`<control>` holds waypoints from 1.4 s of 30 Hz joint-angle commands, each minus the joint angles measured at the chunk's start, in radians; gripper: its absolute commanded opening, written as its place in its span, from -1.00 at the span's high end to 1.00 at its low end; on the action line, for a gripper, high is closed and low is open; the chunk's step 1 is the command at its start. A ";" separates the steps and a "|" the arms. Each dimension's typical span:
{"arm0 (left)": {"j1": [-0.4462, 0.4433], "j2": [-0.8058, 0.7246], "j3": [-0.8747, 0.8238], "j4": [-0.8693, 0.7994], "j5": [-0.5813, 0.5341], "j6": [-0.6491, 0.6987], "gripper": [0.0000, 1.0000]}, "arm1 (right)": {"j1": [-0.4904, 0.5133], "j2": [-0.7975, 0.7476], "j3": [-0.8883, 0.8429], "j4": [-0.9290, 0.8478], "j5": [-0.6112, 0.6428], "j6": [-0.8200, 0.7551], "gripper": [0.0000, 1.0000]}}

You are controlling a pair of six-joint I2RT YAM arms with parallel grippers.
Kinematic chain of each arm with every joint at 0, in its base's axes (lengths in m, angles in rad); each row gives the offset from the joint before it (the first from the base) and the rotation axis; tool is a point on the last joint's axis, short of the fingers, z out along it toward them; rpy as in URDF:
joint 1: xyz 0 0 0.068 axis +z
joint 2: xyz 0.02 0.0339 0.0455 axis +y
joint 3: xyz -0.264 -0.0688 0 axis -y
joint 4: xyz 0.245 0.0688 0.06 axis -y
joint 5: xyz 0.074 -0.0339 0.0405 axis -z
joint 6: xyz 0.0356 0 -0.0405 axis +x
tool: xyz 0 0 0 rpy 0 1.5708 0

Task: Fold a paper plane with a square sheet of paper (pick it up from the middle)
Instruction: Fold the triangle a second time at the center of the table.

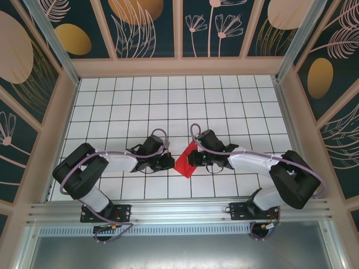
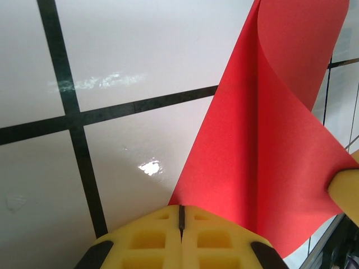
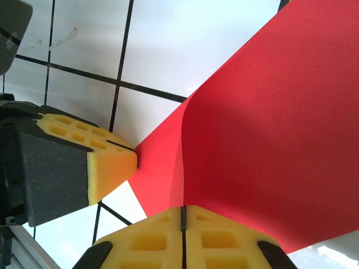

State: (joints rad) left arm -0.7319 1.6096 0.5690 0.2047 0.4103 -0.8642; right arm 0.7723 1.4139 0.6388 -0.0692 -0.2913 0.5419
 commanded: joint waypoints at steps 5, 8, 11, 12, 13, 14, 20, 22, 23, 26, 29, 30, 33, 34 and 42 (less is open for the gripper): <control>-0.003 0.046 -0.004 -0.125 -0.086 0.036 0.95 | -0.062 -0.034 -0.020 -0.030 -0.069 -0.091 0.82; -0.004 0.047 0.002 -0.126 -0.084 0.037 0.95 | -0.066 -0.022 -0.013 -0.033 -0.070 -0.118 0.81; -0.004 0.041 0.009 -0.128 -0.082 0.039 0.95 | -0.065 0.002 -0.001 -0.041 -0.074 -0.134 0.81; -0.004 0.038 0.010 -0.129 -0.082 0.041 0.95 | -0.065 0.009 0.001 -0.037 -0.081 -0.136 0.81; -0.004 0.036 0.011 -0.132 -0.083 0.042 0.95 | -0.066 0.016 0.002 -0.031 -0.088 -0.139 0.81; -0.004 0.034 0.012 -0.132 -0.084 0.042 0.95 | -0.066 0.025 0.007 -0.032 -0.089 -0.143 0.81; -0.004 0.036 0.021 -0.138 -0.084 0.045 0.94 | -0.065 0.050 0.018 -0.052 -0.064 -0.154 0.81; -0.004 0.036 0.023 -0.140 -0.085 0.048 0.94 | -0.065 0.051 0.018 -0.052 -0.052 -0.158 0.81; -0.004 0.036 0.026 -0.143 -0.086 0.050 0.94 | -0.065 0.052 0.021 -0.060 -0.037 -0.158 0.81; -0.004 0.035 0.027 -0.148 -0.090 0.053 0.94 | -0.066 0.048 0.017 -0.066 -0.013 -0.160 0.81; -0.004 0.038 0.028 -0.146 -0.090 0.053 0.94 | -0.066 0.046 0.015 -0.068 0.012 -0.172 0.81; -0.004 0.039 0.028 -0.148 -0.090 0.054 0.94 | -0.065 0.046 0.016 -0.071 0.019 -0.175 0.81; -0.004 0.039 0.030 -0.149 -0.090 0.059 0.94 | -0.064 0.044 0.016 -0.066 0.026 -0.183 0.81; -0.003 0.041 0.029 -0.150 -0.087 0.059 0.94 | -0.066 0.046 0.018 -0.066 0.025 -0.184 0.81; -0.004 0.044 0.033 -0.148 -0.085 0.059 0.94 | -0.065 0.052 0.016 -0.060 0.027 -0.201 0.81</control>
State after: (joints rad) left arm -0.7372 1.6157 0.6056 0.1452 0.3927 -0.8303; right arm 0.7120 1.4578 0.6353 -0.1165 -0.2810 0.3691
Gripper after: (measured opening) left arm 0.059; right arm 0.097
